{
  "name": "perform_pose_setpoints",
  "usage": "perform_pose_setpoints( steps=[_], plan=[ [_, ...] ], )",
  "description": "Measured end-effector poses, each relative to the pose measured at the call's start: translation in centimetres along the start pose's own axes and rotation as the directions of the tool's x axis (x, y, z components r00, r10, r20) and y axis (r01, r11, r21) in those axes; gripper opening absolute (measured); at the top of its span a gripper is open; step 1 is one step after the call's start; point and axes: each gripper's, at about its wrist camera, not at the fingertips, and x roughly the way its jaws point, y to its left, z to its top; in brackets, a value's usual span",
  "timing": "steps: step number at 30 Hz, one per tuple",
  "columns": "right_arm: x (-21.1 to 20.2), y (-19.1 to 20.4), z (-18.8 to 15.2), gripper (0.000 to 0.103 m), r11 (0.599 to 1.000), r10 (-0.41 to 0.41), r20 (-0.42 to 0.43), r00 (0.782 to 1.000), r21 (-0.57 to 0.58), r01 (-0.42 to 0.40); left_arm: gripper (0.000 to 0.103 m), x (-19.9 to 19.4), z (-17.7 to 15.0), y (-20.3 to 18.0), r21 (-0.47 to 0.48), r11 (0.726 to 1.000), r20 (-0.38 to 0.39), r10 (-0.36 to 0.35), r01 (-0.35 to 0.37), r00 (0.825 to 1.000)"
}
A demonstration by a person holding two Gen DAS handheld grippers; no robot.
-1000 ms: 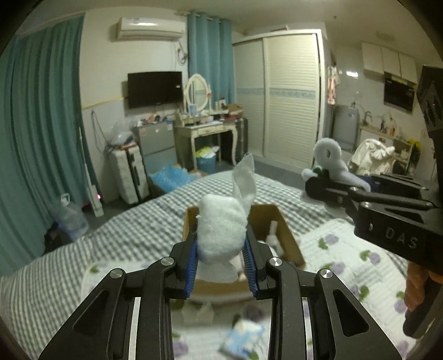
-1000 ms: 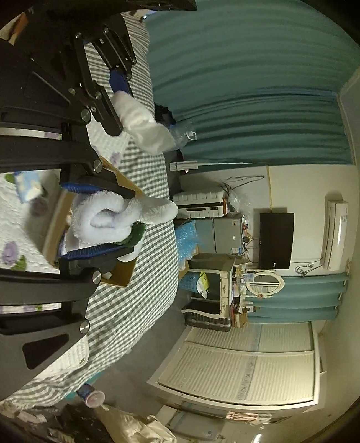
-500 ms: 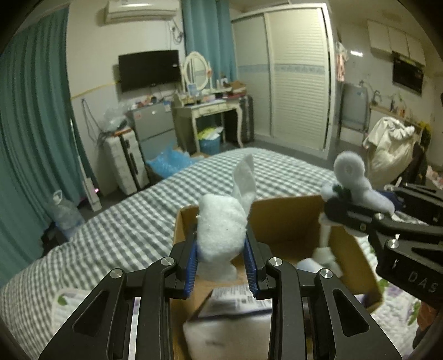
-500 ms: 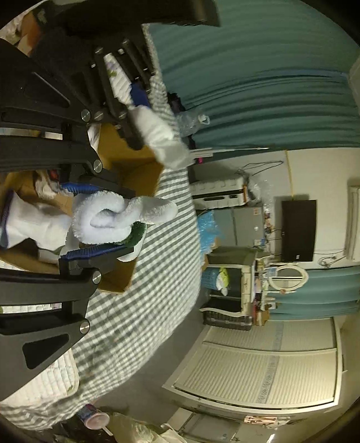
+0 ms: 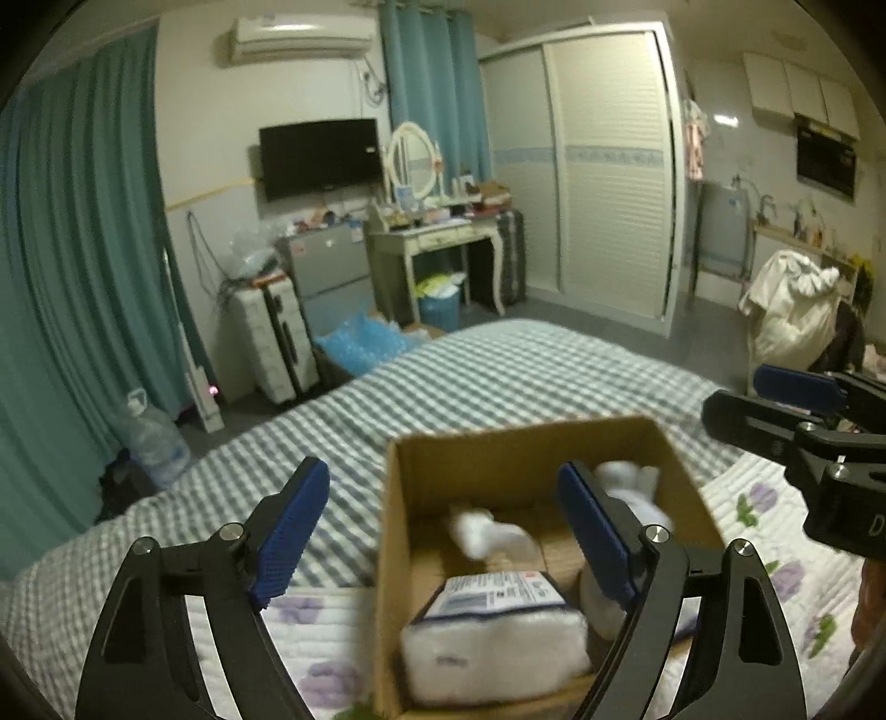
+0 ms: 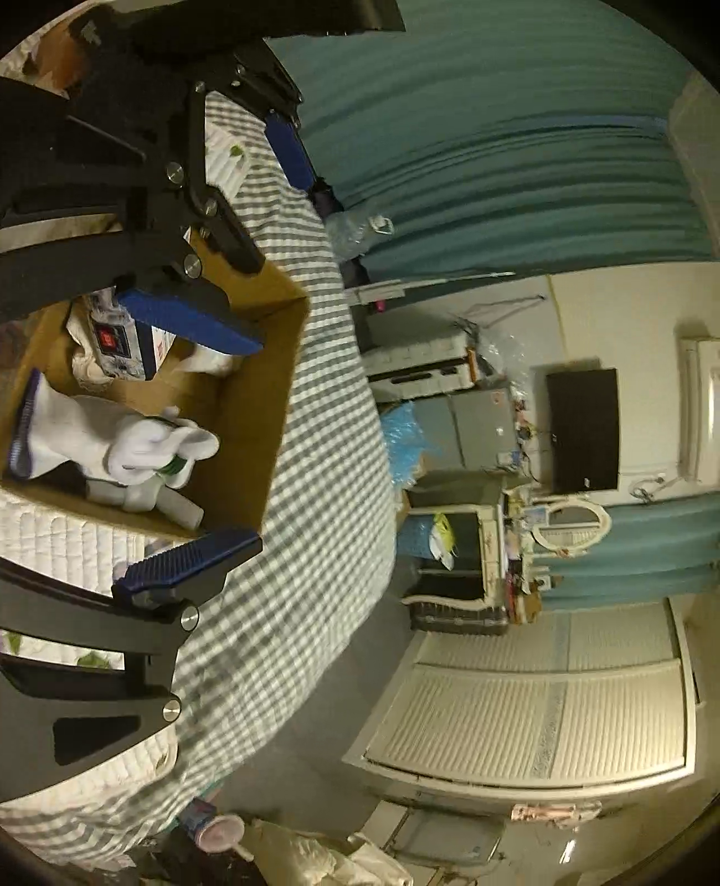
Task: Organize soft objects
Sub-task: 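Carry both socks into the cardboard box, open both tools and withdraw, then grasp the blue floral tissue pack with the right tool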
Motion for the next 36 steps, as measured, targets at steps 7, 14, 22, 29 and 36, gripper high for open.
perform_pose_setpoints(
  steps=[7, 14, 22, 29, 36],
  plan=[
    [-10.2, 3.3, 2.4, 0.067, 0.999, -0.028, 0.066, 0.997, -0.036, 0.031, 0.088, -10.8, 2.3, 1.1, 0.042, 0.999, 0.118, 0.022, -0.027, 0.993],
    [-20.6, 8.5, 3.1, 0.085, 0.993, -0.051, 0.128, 0.99, -0.096, 0.064, 0.095, -20.5, 2.3, 2.7, 0.029, 0.999, 0.209, 0.013, -0.019, 0.978],
    [-24.3, 12.5, -2.4, 0.092, 0.992, -0.038, 0.11, 0.993, -0.115, 0.05, 0.095, -22.6, -2.7, 4.8, -0.007, 1.0, 0.135, 0.031, -0.03, 0.99],
    [-19.0, 13.5, -10.2, 0.092, 0.998, 0.031, -0.003, 1.0, -0.059, -0.031, 0.095, -19.5, -10.2, 5.9, -0.019, 0.999, 0.061, 0.036, -0.034, 0.997],
    [-9.1, 13.8, -16.9, 0.092, 0.997, 0.0, -0.154, 0.988, -0.071, -0.011, 0.095, -12.8, -16.6, 6.8, -0.043, 0.998, -0.054, 0.049, -0.051, 0.997]
  ],
)
